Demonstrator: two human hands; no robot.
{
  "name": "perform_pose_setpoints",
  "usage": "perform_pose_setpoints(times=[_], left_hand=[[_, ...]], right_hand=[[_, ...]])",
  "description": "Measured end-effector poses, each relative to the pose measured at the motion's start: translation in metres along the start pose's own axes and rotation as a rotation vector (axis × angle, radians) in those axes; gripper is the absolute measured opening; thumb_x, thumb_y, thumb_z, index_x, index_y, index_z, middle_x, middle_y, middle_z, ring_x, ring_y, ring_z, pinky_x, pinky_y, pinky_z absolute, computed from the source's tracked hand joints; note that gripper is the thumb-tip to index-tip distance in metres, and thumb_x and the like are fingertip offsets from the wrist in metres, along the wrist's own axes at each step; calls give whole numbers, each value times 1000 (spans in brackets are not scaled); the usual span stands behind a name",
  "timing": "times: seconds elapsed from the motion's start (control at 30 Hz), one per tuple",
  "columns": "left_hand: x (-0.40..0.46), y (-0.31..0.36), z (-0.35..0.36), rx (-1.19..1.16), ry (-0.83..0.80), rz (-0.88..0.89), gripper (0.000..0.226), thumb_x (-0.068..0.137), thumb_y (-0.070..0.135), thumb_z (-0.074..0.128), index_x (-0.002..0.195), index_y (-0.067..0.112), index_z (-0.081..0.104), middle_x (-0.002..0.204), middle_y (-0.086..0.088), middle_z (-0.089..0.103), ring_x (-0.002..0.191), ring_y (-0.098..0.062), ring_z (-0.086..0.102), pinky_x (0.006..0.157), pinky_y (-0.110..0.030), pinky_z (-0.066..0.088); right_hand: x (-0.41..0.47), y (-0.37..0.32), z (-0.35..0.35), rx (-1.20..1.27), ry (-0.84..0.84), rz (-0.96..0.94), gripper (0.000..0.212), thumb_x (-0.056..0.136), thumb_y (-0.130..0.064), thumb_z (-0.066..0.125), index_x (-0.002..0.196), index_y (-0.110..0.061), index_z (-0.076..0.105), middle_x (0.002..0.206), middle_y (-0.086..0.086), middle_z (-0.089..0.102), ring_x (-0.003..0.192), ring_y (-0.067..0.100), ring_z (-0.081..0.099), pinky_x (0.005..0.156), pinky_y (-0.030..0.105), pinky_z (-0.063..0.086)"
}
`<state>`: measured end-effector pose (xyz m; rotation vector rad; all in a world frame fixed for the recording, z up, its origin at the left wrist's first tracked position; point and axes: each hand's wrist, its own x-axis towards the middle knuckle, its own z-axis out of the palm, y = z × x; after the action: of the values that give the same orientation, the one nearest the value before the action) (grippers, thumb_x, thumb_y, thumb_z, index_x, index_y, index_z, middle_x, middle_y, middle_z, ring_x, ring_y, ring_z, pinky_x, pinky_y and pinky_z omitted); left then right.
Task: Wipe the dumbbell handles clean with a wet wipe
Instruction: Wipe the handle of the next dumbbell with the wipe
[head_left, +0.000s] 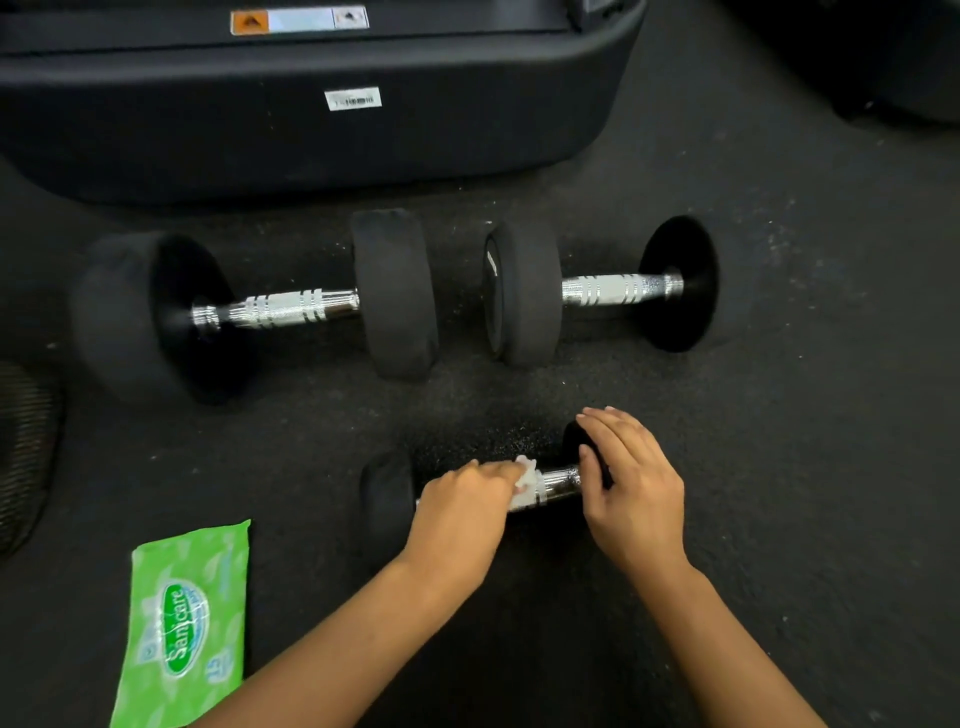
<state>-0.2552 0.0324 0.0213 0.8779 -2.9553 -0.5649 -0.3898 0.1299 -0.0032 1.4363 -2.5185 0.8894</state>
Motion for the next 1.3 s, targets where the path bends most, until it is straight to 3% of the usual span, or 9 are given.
perform_pose_setpoints(times=[0.13,0.37,0.47,0.57,0.77,0.9,1.03,1.17,1.3], left_hand=[[-13,-2,10,-5,102,71,48,41,7,90,86,8,74,77,-4,73,66,-16,70,60,-28,56],[-2,2,13,-22,66,145,61,42,5,89,100,7,71,94,-5,73,84,-13,70,78,-29,53],[-6,-6,8,-78,75,132,70,46,-2,86,112,9,66,89,-3,73,76,-16,71,67,-30,57],[-10,-7,4,-70,33,73,91,60,4,81,137,15,33,83,-2,71,62,-16,68,49,-28,54],[-20,-9,-10,-116,69,89,90,92,20,55,139,29,-21,122,5,61,88,-10,65,68,-22,50],[-33,-15,-28,-248,32,98,77,89,37,55,145,32,2,140,13,40,128,-5,40,105,-19,33],[-53,-50,-30,12,90,112,79,69,53,63,136,20,39,143,2,40,134,-16,33,113,-37,21],[-68,-65,-17,-42,-17,35,96,63,56,66,142,17,28,150,1,27,140,-12,14,113,-35,13],[-69,-68,-15,-54,-49,65,113,58,53,75,146,16,14,153,-1,20,141,-10,6,112,-30,0]], right_hand=[[-4,1,-1,14,6,-8,33,89,-21,46,112,-7,65,114,4,65,116,18,53,101,25,37],[-1,-1,-4,3,-68,19,36,91,-27,42,115,-9,63,117,2,63,118,17,51,99,33,42],[0,1,-13,83,-171,-40,41,92,-38,44,124,-17,56,125,-2,57,125,15,43,104,41,36],[-3,-5,-23,41,-209,-190,41,87,-47,50,120,-24,57,128,-6,54,128,16,38,110,43,22],[-2,-21,-24,75,-289,-269,22,84,-40,55,101,-28,64,110,-13,58,112,11,43,94,26,24],[-2,-31,-21,250,-307,-264,13,87,-28,56,89,-18,64,103,-8,58,105,9,47,91,22,35],[-14,-39,-15,315,-394,-136,1,88,-19,52,89,-19,51,116,-5,54,110,5,51,91,20,44],[-31,-37,-1,162,-438,-164,39,85,-1,59,119,-16,50,125,2,55,123,13,48,99,30,44],[-35,-43,9,38,-379,-197,39,91,-27,51,126,-11,56,127,2,58,126,16,47,108,32,34]])
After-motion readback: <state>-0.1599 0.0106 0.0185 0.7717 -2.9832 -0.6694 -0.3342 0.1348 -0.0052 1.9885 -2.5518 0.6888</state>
